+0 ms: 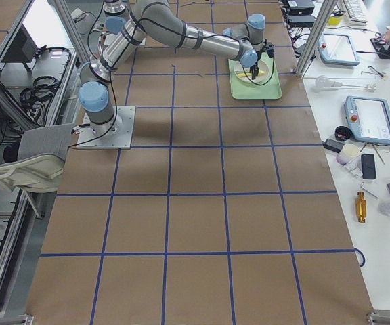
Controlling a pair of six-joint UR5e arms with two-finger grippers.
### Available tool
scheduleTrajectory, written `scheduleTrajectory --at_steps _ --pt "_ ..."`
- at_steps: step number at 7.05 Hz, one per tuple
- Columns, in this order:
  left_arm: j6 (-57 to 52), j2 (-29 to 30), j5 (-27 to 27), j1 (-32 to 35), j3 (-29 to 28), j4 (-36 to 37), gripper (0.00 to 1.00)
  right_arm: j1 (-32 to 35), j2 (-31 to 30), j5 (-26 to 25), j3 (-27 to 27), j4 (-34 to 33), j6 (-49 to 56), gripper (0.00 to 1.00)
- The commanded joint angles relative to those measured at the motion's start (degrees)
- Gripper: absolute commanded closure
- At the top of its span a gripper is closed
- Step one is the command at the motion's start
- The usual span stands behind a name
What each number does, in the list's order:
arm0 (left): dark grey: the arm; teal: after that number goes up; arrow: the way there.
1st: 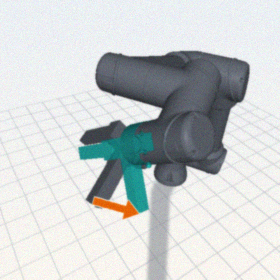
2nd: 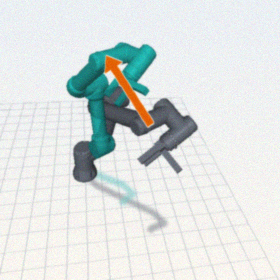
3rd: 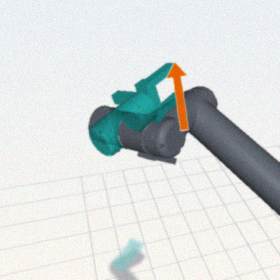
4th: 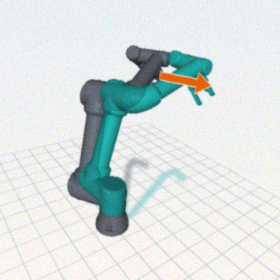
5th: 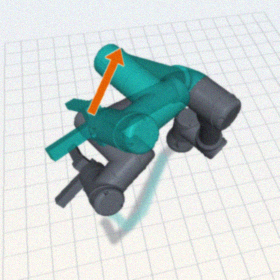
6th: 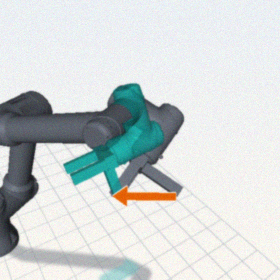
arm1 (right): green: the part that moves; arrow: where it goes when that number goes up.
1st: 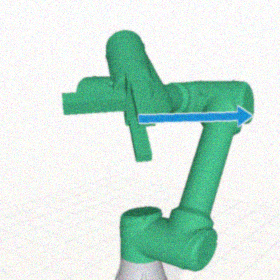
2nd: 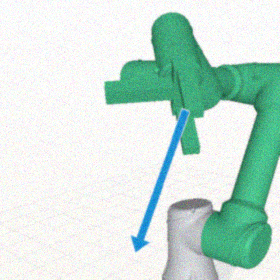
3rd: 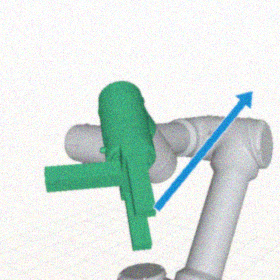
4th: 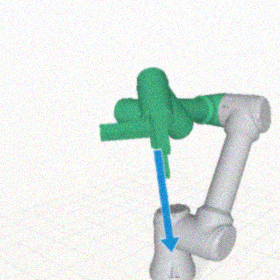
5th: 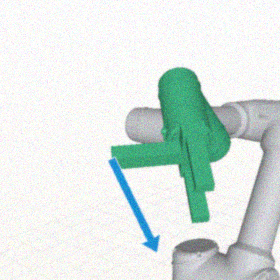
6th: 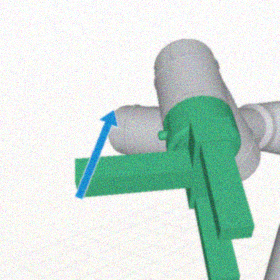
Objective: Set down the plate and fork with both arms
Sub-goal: 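Reach the right gripper over the plate and grasp the yellow fork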
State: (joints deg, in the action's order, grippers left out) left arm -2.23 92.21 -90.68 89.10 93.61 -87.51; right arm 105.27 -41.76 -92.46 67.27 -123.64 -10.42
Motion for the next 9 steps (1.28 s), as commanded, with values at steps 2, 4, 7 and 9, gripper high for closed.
scheduleTrajectory --at_steps 2,4,7,9 --pt "0.2 0.1 0.4 -0.4 0.9 1.5 0.00 0.0 -0.1 -0.2 -0.1 0.5 0.0 0.42" --pt "0.0 0.2 0.2 -0.4 1.0 1.7 0.00 0.0 -0.6 0.3 -0.3 0.6 -0.6 0.41" --pt "0.0 0.3 0.2 -0.6 1.0 1.6 0.00 0.0 -0.3 0.6 -0.3 0.5 -0.7 0.41" --pt "0.0 0.3 0.0 -0.6 1.0 1.5 0.00 0.1 -0.2 0.7 -0.1 0.5 -0.7 0.41"
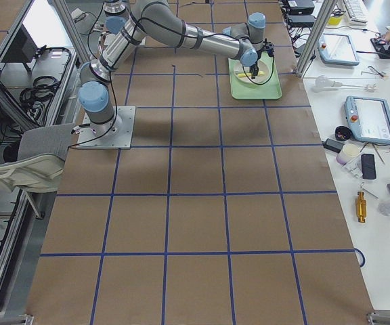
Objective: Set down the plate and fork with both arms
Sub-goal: 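Reach the right gripper over the plate and grasp the yellow fork, then lift the yellow fork and lower it onto the tray beside the plate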
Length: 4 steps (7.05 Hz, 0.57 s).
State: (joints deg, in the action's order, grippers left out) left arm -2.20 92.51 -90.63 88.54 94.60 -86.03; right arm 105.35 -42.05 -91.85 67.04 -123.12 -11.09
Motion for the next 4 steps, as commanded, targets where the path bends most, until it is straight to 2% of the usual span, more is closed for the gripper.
scheduleTrajectory --at_steps 1,4 --pt "0.0 0.0 -0.1 0.0 0.1 0.0 0.00 0.3 0.1 0.2 0.1 0.0 0.2 0.41" --pt "-0.1 0.0 -1.7 0.0 0.9 0.2 0.00 0.4 0.4 1.2 0.3 0.0 0.3 0.41"
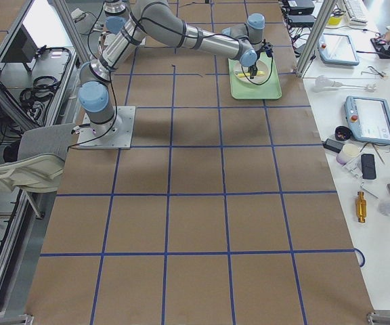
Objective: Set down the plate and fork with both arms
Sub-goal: 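Lift the yellow fork and lower it onto the tray beside the plate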
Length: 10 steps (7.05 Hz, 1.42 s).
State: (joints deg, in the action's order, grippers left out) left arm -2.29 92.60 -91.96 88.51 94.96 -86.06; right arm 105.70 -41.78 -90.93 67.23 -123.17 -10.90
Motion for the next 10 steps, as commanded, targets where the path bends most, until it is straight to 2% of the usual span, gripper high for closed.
scheduleTrajectory --at_steps 1,2,3,4,6,10 --pt "0.0 -0.2 -0.3 0.1 0.7 0.3 0.00 0.0 0.0 0.3 0.1 0.0 0.3 0.41" --pt "0.7 -0.2 -0.2 0.1 0.7 0.7 0.00 0.0 0.0 0.3 0.4 0.0 0.5 0.59" --pt "0.6 -0.3 0.1 0.5 0.7 0.8 0.00 0.0 -0.1 0.2 0.5 0.0 0.5 0.66" --pt "0.1 -0.3 -0.2 0.7 0.7 1.0 0.00 0.0 -0.1 0.2 0.5 0.0 0.4 0.81" --pt "0.1 -0.2 -0.2 0.0 0.0 1.3 0.00 0.0 -0.1 0.4 0.5 0.6 0.3 1.00" --pt "0.1 -0.4 -0.4 0.1 0.0 2.5 0.00 -1.5 -4.0 -0.1 0.6 1.7 -3.0 1.00"
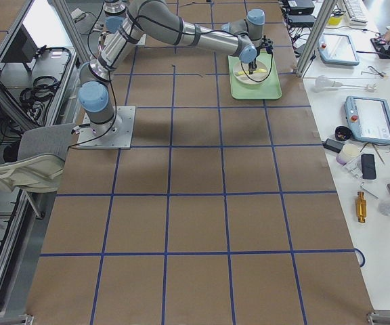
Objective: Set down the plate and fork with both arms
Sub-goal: 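Lift the yellow fork and lower it onto the tray beside the plate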
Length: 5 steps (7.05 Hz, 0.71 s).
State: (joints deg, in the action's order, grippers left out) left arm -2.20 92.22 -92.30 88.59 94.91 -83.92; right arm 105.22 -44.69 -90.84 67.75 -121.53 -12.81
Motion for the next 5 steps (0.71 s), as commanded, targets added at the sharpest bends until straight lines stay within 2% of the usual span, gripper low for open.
scheduleTrajectory --at_steps 1,2,3,4,5 --pt "0.0 -0.1 -0.1 0.1 0.0 0.2 0.00 -3.7 -1.9 -0.6 0.8 0.1 -3.9 1.00" --pt "0.0 0.0 -0.1 0.0 0.0 0.3 0.00 -6.8 -2.8 0.3 2.9 0.1 -4.1 1.00" --pt "0.0 -0.1 -0.3 0.1 0.0 0.2 0.00 -9.2 -4.8 0.3 7.6 -0.2 -2.4 1.00" --pt "-0.1 0.0 -0.4 0.1 -0.1 0.9 0.00 -9.9 -4.7 2.0 9.6 -0.8 -1.5 1.00" --pt "-0.1 0.0 -0.4 0.2 0.4 1.6 0.00 -9.9 -4.5 4.2 9.2 -0.8 -2.3 1.00"
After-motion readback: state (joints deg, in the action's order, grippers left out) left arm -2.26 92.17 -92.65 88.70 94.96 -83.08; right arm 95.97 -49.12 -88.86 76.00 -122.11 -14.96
